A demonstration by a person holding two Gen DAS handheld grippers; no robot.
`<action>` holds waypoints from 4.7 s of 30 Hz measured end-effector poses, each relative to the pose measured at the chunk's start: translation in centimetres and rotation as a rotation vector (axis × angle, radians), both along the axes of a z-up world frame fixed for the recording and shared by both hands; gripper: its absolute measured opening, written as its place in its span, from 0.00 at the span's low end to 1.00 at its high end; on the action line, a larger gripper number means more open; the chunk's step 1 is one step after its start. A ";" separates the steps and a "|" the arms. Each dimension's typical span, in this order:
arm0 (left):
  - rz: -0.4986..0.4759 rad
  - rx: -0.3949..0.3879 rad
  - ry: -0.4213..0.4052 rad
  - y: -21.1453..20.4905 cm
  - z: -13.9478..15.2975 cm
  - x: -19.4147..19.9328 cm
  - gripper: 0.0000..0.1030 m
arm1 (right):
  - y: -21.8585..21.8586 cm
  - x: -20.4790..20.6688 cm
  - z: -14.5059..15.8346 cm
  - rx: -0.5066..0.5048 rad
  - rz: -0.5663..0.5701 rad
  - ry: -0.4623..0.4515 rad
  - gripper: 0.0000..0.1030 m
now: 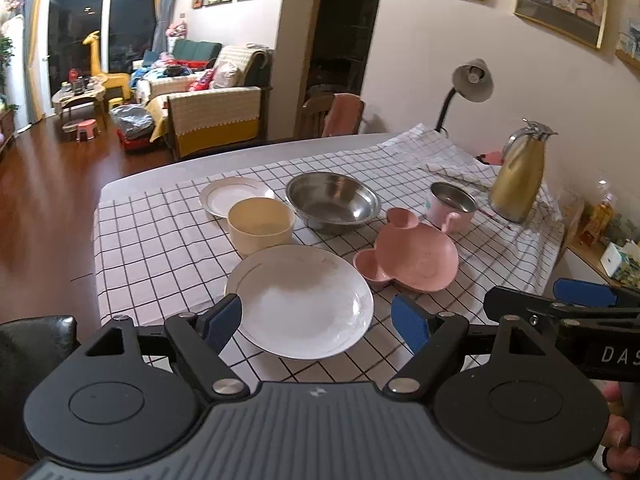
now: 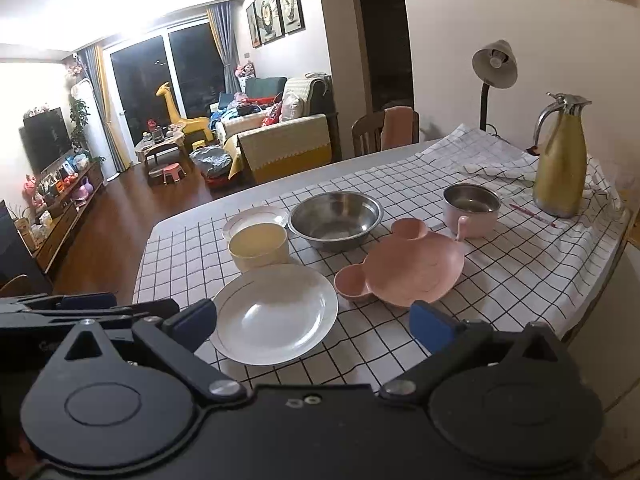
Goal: Organize plates and bowls
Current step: 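Move both grippers toward the rim of the large white plate, then close both grippers on the rim of the large white plate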
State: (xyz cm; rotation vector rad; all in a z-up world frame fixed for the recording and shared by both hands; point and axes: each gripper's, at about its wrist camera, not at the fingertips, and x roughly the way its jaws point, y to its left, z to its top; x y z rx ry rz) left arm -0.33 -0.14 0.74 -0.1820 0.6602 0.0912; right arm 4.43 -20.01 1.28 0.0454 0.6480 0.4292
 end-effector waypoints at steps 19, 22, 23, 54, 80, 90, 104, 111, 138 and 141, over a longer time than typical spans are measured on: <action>0.250 -0.007 0.003 -2.2 0.1 4.0 0.80 | -2.0 8.4 -0.2 0.036 0.206 0.020 1.00; 0.270 -0.012 0.004 -2.6 0.0 4.2 0.80 | -2.2 8.8 -0.1 0.029 0.237 0.018 1.00; 0.276 -0.013 0.003 -2.6 0.0 4.2 0.80 | -2.2 8.9 -0.1 0.028 0.244 0.020 1.00; 0.260 -0.007 0.007 -2.9 -0.2 3.3 0.80 | -1.9 8.4 -0.3 -0.001 0.241 0.030 1.00; 0.276 -0.070 0.133 -1.0 -2.9 6.2 0.80 | -0.7 11.2 -2.9 -0.054 0.247 0.179 0.99; 0.277 -0.110 0.223 1.6 -6.7 9.1 0.80 | 1.2 14.3 -6.4 -0.088 0.247 0.255 0.95; 0.353 -0.124 0.326 7.4 -12.2 12.0 0.79 | 2.7 18.4 -11.7 -0.109 0.196 0.394 0.82; 0.347 -0.158 0.362 9.5 -14.1 14.1 0.65 | 3.8 20.0 -13.8 -0.124 0.189 0.449 0.69; 0.192 -0.261 0.431 11.5 -16.5 16.1 0.10 | 6.0 19.9 -16.8 -0.047 0.094 0.546 0.17; 0.186 -0.276 0.435 11.8 -16.5 15.0 0.10 | 6.0 19.0 -16.7 -0.051 0.085 0.555 0.17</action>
